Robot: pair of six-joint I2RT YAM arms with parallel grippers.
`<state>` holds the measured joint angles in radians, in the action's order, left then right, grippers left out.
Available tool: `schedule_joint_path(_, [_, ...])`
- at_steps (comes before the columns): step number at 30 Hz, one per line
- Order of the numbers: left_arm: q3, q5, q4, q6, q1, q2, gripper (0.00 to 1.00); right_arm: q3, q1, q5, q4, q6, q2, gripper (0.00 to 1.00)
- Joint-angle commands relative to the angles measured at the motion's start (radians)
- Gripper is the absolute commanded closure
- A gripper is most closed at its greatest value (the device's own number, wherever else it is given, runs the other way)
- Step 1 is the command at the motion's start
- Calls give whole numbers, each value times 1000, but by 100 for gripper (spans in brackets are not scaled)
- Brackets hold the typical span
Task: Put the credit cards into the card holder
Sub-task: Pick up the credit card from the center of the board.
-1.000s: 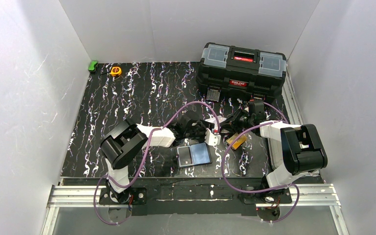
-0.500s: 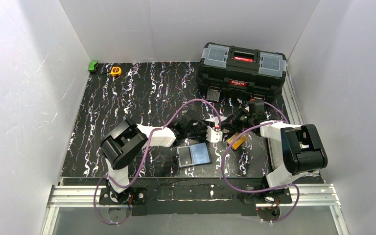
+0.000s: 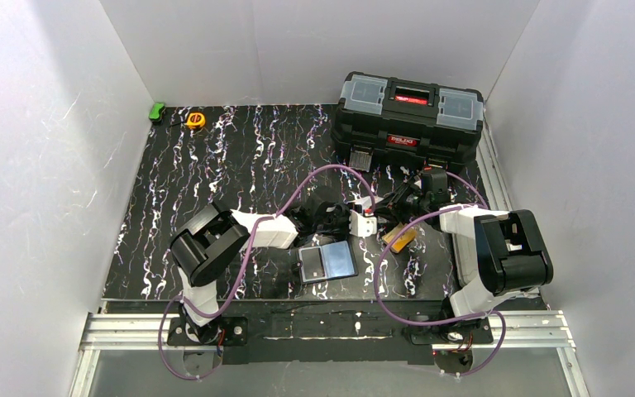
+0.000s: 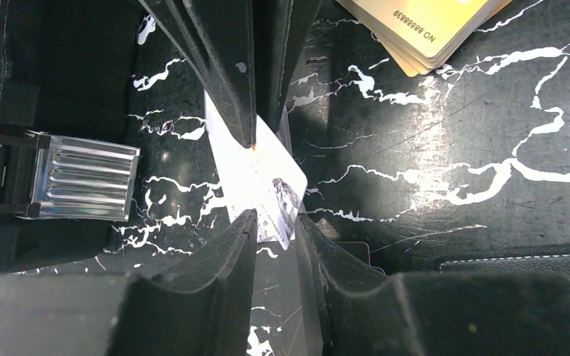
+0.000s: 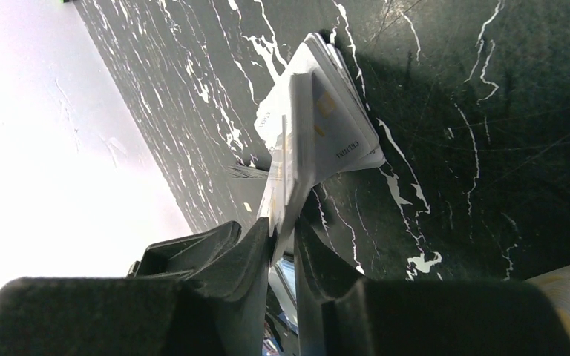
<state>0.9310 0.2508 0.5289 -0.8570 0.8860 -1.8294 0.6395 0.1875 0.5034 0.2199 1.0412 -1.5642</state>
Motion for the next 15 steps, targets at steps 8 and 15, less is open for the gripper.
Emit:
schedule_joint_path(8, [54,-12,50,46,2,-20,77,-22,1,40,30,-2,-2,76])
schedule_joint_path(15, [68,-31,65,104,2,-24,81,-26,0,47,39,-1,-3,76])
